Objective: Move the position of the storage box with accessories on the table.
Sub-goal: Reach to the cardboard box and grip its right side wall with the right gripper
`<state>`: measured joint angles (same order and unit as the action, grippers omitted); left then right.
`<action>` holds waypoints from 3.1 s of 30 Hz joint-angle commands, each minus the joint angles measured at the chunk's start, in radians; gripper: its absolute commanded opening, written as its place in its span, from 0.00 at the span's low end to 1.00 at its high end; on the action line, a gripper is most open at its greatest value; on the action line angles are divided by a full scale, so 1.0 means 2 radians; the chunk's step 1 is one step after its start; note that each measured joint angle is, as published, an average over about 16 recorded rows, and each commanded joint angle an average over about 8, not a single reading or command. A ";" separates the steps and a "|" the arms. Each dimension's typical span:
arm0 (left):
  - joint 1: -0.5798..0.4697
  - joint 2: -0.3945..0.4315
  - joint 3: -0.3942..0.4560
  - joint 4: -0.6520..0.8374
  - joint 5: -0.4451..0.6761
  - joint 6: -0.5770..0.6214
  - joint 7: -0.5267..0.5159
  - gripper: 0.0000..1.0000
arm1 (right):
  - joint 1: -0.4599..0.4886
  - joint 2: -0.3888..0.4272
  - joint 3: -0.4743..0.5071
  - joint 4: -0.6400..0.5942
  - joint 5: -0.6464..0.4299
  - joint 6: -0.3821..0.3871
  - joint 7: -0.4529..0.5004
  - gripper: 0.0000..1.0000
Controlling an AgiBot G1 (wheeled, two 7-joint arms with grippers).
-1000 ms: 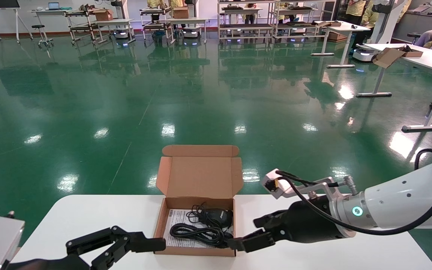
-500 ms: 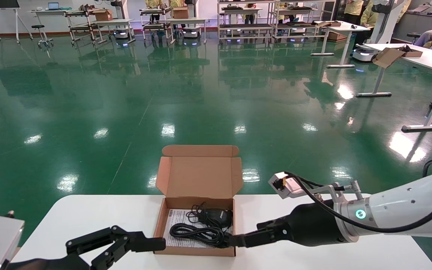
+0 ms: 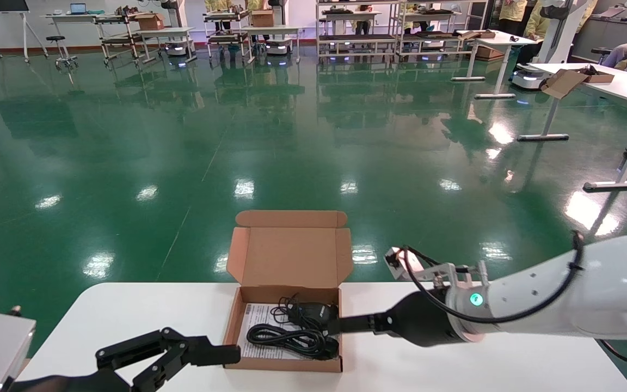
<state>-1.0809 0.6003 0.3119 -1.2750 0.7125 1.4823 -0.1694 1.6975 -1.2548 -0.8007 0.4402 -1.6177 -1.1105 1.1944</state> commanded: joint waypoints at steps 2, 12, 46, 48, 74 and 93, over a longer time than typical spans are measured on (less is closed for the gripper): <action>0.000 0.000 0.000 0.000 0.000 0.000 0.000 1.00 | 0.006 -0.016 -0.006 -0.014 -0.012 0.016 0.023 1.00; 0.000 0.000 0.000 0.000 0.000 0.000 0.000 1.00 | 0.004 -0.050 -0.019 -0.064 -0.025 0.085 0.046 1.00; 0.000 0.000 0.001 0.000 -0.001 0.000 0.000 1.00 | -0.053 -0.056 -0.107 -0.037 0.056 0.202 0.021 0.44; 0.000 0.000 0.001 0.000 -0.001 0.000 0.000 1.00 | -0.053 -0.056 -0.116 -0.034 0.059 0.203 0.018 0.22; 0.000 0.000 0.001 0.000 -0.001 -0.001 0.001 1.00 | -0.057 -0.055 -0.194 -0.031 0.105 0.233 0.013 0.00; 0.000 -0.001 0.002 0.000 -0.001 -0.001 0.001 1.00 | -0.052 -0.055 -0.227 -0.042 0.137 0.242 0.010 0.00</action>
<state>-1.0816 0.5991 0.3149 -1.2749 0.7105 1.4810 -0.1679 1.5933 -1.3641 -1.2535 0.3563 -1.3439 -0.6266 1.2136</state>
